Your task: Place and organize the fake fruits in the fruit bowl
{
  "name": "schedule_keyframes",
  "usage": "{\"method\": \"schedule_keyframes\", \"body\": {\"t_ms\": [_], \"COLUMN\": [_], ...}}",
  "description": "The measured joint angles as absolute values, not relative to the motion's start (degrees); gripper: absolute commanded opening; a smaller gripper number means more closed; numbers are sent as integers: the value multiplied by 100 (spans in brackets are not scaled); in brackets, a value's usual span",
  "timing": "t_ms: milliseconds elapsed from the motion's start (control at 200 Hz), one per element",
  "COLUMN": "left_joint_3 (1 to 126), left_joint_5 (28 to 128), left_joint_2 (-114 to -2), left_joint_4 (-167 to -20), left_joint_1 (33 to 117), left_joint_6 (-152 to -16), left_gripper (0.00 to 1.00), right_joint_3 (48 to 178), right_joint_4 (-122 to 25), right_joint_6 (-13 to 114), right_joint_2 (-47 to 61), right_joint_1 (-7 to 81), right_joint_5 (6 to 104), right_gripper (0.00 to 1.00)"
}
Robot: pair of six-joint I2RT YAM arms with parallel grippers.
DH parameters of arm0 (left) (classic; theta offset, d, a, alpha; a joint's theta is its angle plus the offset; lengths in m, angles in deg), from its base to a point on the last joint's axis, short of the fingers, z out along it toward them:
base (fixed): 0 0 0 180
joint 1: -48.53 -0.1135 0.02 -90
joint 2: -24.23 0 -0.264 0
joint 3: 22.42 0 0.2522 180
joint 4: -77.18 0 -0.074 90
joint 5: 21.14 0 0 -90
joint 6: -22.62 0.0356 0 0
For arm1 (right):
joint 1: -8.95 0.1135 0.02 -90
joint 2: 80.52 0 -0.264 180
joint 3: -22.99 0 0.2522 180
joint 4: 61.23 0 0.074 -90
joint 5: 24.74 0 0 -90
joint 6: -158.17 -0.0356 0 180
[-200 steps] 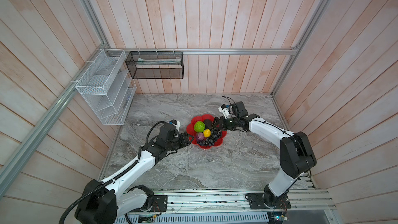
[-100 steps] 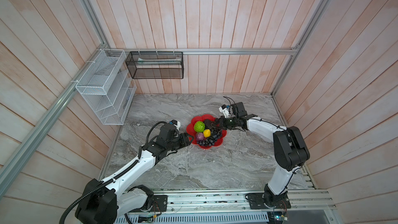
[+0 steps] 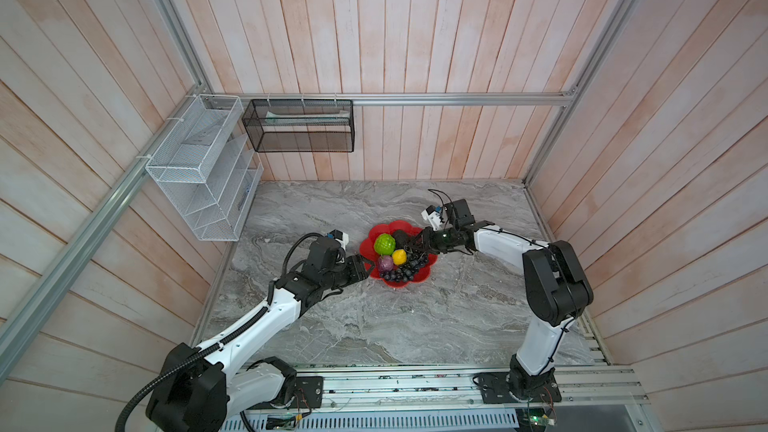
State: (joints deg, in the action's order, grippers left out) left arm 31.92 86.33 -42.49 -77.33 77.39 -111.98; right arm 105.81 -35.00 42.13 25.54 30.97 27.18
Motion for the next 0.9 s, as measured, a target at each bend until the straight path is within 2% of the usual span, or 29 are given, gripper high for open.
{"method": "schedule_keyframes", "body": {"t_ms": [150, 275, 360, 460, 570, 600, 640, 720, 900], "left_joint_3": [3203, 3321, 3511, 3900, 4399, 4453, 4451, 4204, 2755], "left_joint_5": [8594, 8386, 8096, 7656, 7095, 6940, 6738, 6382, 5847], "left_joint_2": [-4249, -4238, -4190, -4137, -4115, -4076, -3986, -3683, -2970], "left_joint_4": [-7639, -7392, -7211, -6964, -6852, -6918, -7034, -7462, -8738], "left_joint_1": [7739, 7739, 7737, 7689, 7474, 7400, 7317, 7127, 6517], "left_joint_6": [-11185, -11074, -10855, -10569, -10075, -9891, -9655, -9080, -7878], "left_gripper": [60, 78, 88, 90, 93, 100, 100, 100, 100], "right_joint_3": [10740, 10913, 10939, 10904, 10596, 10500, 10404, 10100, 8135], "right_joint_4": [-3196, -3067, -3076, -3185, -3563, -3668, -3784, -4212, -6048], "right_joint_6": [4427, 4569, 4668, 4818, 5068, 5175, 5345, 5717, 6840], "right_joint_2": [2281, 1745, 1223, 543, -231, -430, -637, -1029, -2132], "right_joint_1": [3099, 3104, 3130, 3174, 3189, 3182, 3171, 3126, 2577], "right_joint_5": [2980, 3223, 3526, 4042, 4681, 4899, 5172, 5821, 6619], "right_gripper": [32, 36, 44, 56, 77, 80, 83, 97, 98]}}
